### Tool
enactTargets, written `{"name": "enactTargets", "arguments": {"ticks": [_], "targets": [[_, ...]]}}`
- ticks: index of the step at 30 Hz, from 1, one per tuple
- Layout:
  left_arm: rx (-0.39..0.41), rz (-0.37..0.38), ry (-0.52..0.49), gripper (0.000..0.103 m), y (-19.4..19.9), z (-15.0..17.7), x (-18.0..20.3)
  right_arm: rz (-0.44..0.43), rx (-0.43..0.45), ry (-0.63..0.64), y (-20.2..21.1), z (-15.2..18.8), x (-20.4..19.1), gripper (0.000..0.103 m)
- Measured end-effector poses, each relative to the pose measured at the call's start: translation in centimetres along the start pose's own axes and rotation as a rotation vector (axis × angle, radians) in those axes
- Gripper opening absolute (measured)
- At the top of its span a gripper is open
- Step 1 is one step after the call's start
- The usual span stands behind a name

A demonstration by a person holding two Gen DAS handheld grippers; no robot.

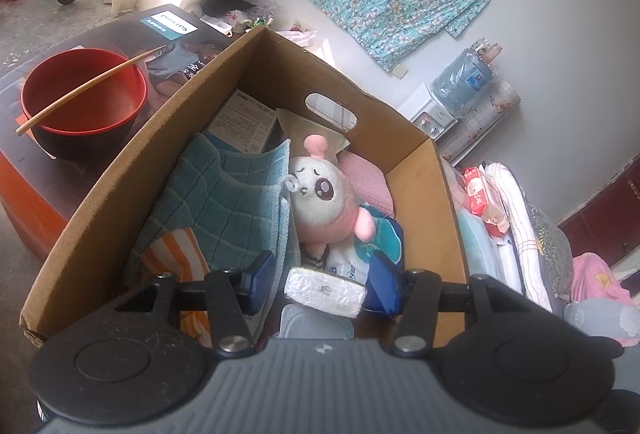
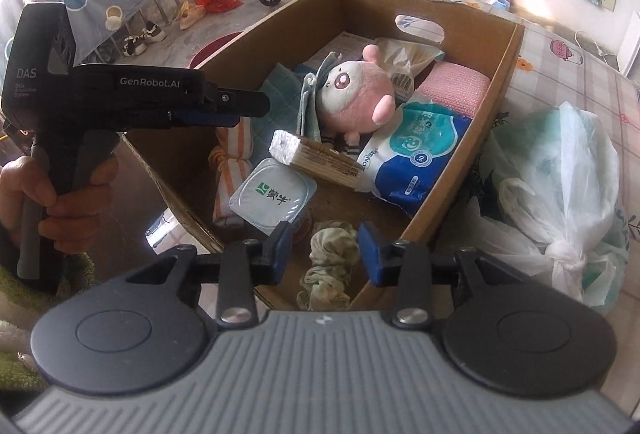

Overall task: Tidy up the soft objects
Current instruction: 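Carry the tissue pack with the left gripper into the box while the right gripper carries the green cloth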

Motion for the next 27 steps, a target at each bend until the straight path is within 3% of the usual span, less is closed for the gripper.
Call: {"name": "enactTargets", "arguments": {"ticks": [4,9,19,23,27], "targets": [[0.01,0.001,0.002,0.055,0.4,-0.1,-0.3,0.013,0.025,0.013,0.4,-1.0,1.3,0.041],[0.038,-0.006,0.003,0.063,1.4,-0.2,-0.6,0.015,0.036,0.074,-0.2,-3.5,0.2,0.042],[0.061,-0.026,0.065,0.064,2.5,-1.1,-2.5,0.026,-0.012,0.234,-6.1,-8.4,-3.0,0.041],[0.06,-0.025,0.079,0.065,2.6,-1.2,-2.9,0.049,-0.043,0.23,-8.0,-8.9,-2.3,0.025],[0.052,-0.019,0.072,0.065,2.3,-1.3,-2.9,0.051,-0.018,0.188,-6.5,-8.1,-1.2,0.02]]}}
Point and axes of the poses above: each gripper's, at about its wrist camera, not at the fingertips, and y roughly against the way its jaws point, x to its right, z to its underside, the point moved 5 cm from there along -y, roughly the way its jaws point, and after that the axes turned 14 degrees about -x, right-handed, at the moved point
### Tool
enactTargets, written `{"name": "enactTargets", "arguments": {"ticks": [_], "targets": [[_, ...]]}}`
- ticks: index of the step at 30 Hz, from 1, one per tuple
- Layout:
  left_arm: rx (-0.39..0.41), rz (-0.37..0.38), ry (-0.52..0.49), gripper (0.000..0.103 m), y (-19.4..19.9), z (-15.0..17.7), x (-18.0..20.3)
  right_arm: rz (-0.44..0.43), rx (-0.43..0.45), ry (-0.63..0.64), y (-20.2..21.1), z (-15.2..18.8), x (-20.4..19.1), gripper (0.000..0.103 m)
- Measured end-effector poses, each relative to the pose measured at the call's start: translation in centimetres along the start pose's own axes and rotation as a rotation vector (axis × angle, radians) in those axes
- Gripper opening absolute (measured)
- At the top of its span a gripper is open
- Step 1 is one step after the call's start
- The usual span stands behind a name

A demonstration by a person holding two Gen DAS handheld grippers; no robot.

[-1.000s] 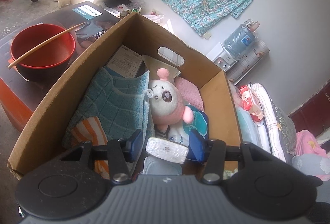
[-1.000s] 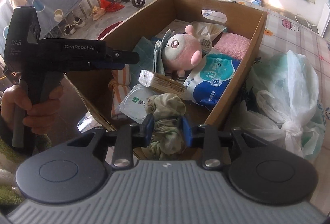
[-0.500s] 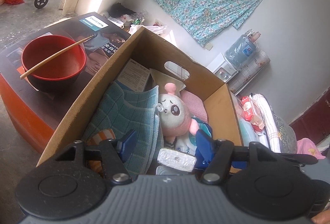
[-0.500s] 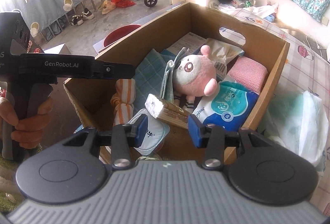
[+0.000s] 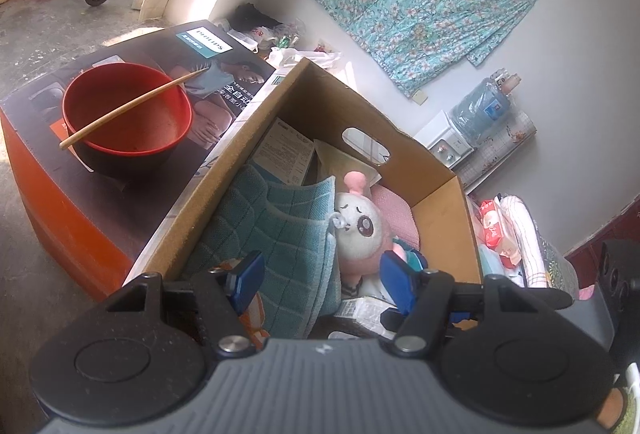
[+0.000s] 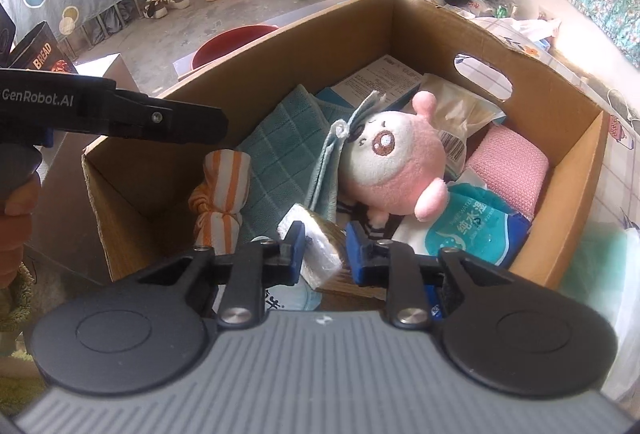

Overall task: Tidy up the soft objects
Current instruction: 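Carry the tissue pack with the left gripper into the box while the right gripper carries the green cloth, then lower the green cloth into the box with the right gripper and release it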

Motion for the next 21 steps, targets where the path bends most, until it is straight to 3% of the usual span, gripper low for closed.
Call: {"name": "enactTargets", "arguments": {"ticks": [3,10,13,16,18,21], "targets": [[-0.01,0.009,-0.007,0.065,-0.3,0.0,0.2,0.037,-0.004,-0.016,1.5,1.6,0.6,0.019],[-0.015,0.018,-0.038,0.065,-0.4,0.6,1.3,0.225,-0.01,0.072,3.5,4.8,0.0,0.019],[-0.006,0.017,-0.034,0.065,-0.1,0.7,1.5,0.178,0.039,0.068,4.4,3.8,-0.5,0.02],[0.011,0.004,-0.029,0.066,0.5,0.7,1.4,0.102,0.061,0.088,3.7,1.8,-1.4,0.027],[0.027,-0.01,-0.021,0.067,1.2,0.6,1.1,0.051,0.055,0.105,2.5,0.4,-2.1,0.035],[0.042,-0.031,-0.005,0.068,1.8,0.4,0.5,-0.021,0.012,0.116,0.1,-1.6,-2.7,0.036]]}}
Point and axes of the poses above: each gripper's, at about its wrist camera, not at the fingertips, and y roughly against the way its jaws point, x to its right, z to its underside, the point moved 5 cm from there along -y, roughly the way its jaws point, and after that the axes turned 14 degrees about -x, right-handed, at the moved point
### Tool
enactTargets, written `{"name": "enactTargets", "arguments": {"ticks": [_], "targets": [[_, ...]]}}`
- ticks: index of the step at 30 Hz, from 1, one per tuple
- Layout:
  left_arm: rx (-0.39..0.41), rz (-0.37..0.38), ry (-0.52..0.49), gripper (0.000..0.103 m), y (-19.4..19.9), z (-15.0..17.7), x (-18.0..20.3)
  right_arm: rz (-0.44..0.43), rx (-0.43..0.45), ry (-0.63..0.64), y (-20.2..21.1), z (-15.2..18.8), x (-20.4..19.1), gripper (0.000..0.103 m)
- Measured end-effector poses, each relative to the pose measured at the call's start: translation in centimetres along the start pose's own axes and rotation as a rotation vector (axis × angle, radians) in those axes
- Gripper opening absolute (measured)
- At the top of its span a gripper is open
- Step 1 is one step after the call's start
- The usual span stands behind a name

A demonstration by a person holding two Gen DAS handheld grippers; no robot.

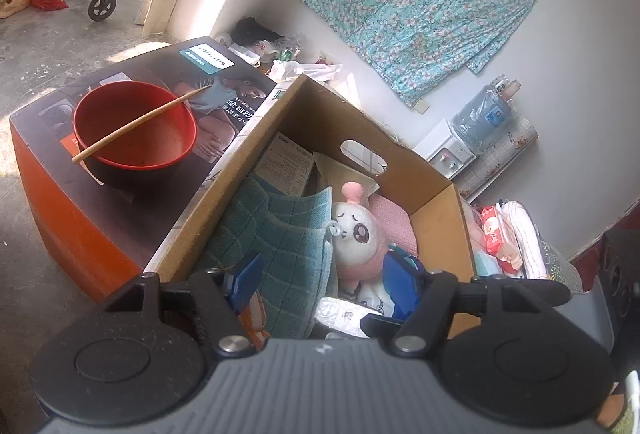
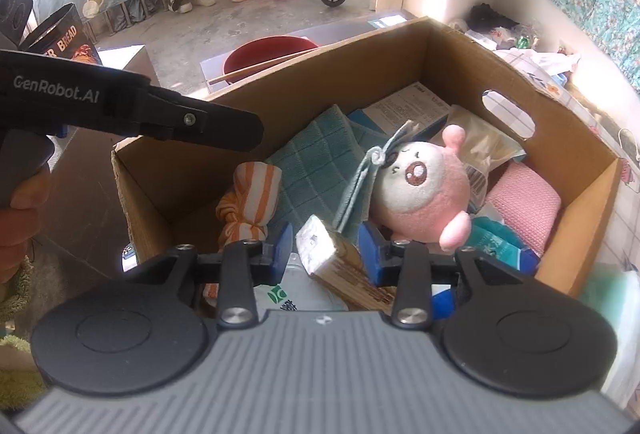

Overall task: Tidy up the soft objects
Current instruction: 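Lower the green cloth into the box with the right gripper and release it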

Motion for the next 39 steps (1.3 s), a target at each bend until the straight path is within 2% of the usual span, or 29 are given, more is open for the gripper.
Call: {"name": "enactTargets", "arguments": {"ticks": [3,5,11,13,17,21,25,31,33,36,39], "targets": [[-0.004,-0.014,0.011,0.068,0.0,-0.1,-0.5,-0.032,-0.067,-0.009,-3.2,-1.3,0.0,0.035],[-0.01,-0.016,0.014,0.068,0.0,-0.1,-0.8,-0.022,-0.092,-0.021,-4.1,-1.1,0.4,0.027],[-0.024,-0.003,0.005,0.069,-0.6,-0.3,-1.0,-0.051,-0.045,-0.099,-0.6,1.7,2.7,0.02],[-0.034,0.003,0.004,0.069,-0.9,-0.4,-1.0,-0.033,-0.054,-0.091,0.5,3.1,3.0,0.019],[-0.049,0.011,-0.005,0.069,-1.5,-0.3,-0.7,0.057,-0.112,-0.01,1.3,5.4,2.5,0.019],[-0.052,0.016,-0.012,0.069,-1.5,-0.2,-0.3,0.134,-0.138,0.087,1.3,6.1,1.4,0.019],[-0.048,0.016,-0.021,0.07,-1.3,0.2,0.2,0.125,-0.13,0.102,1.6,5.5,1.1,0.019],[-0.04,0.009,-0.022,0.07,-0.7,0.5,0.1,0.163,-0.216,0.15,-0.1,6.6,0.6,0.019],[-0.036,0.009,-0.019,0.07,-0.5,0.4,0.0,0.166,-0.205,0.155,0.4,6.6,0.5,0.019],[-0.027,0.009,-0.017,0.07,-0.2,0.2,-0.1,0.135,-0.136,0.104,1.9,5.2,1.1,0.02],[-0.015,0.006,-0.013,0.071,0.2,0.0,-0.2,0.031,-0.061,0.028,2.9,2.6,1.9,0.029]]}}
Point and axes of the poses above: each gripper's, at about its wrist camera, not at the fingertips, and y roughly against the way its jaws point, x to its right, z to its underside, the point moved 5 cm from there along -y, roughly the way its jaws point, and after that the axes turned 14 degrees about -x, right-handed, at the moved point
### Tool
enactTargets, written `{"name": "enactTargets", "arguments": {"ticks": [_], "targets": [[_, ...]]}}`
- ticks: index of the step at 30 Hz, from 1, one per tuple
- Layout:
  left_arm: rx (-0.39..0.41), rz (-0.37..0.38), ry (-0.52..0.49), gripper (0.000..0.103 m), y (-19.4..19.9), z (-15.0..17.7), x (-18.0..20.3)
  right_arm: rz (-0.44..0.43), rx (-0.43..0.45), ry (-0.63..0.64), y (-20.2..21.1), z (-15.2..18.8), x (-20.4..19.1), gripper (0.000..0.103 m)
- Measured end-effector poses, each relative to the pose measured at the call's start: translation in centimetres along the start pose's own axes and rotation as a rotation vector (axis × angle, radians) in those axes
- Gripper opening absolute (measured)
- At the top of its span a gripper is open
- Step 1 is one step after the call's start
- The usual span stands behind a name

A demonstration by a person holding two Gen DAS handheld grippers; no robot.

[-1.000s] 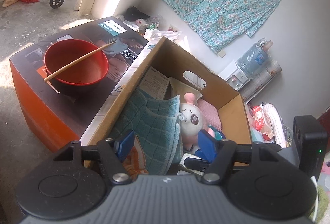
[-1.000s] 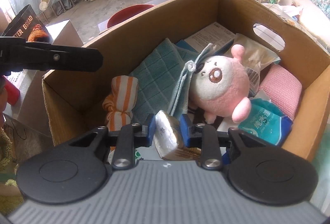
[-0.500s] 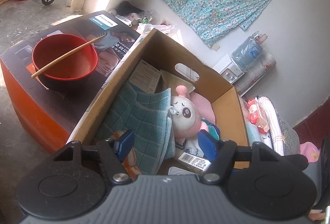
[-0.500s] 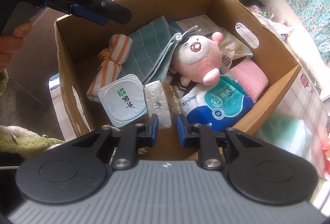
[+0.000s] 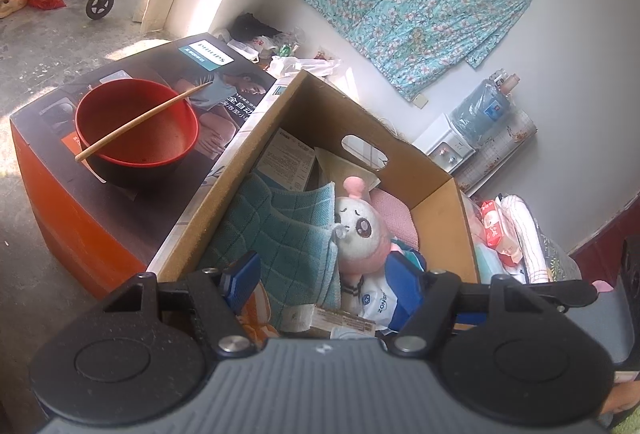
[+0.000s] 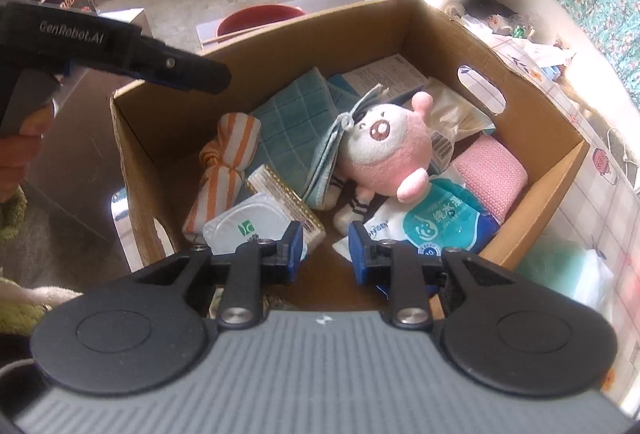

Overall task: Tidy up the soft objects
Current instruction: 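Lower the green cloth into the box with the right gripper and release it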

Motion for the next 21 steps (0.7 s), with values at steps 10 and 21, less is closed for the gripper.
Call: {"name": "enactTargets", "arguments": {"ticks": [10,21], "targets": [[0.02,-0.037,0.025,0.078,1.0,-0.2,-1.0,-0.217,-0.1,-0.09,-6.0,-6.1,-0.5,0.036],[0.019,-0.041,0.047,0.079,1.1,-0.5,-1.9,-0.148,-0.25,0.019,-11.7,-6.7,-2.8,0.04]]}}
Point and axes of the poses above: each gripper's, at about its wrist camera, not at the fingertips, and y roughly against the way its jaws point, x to its right, z to its underside, the point moved 5 cm from there along -y, roughly the way its jaws point, and after that the axes turned 14 degrees about -x, right-handed, at the moved point
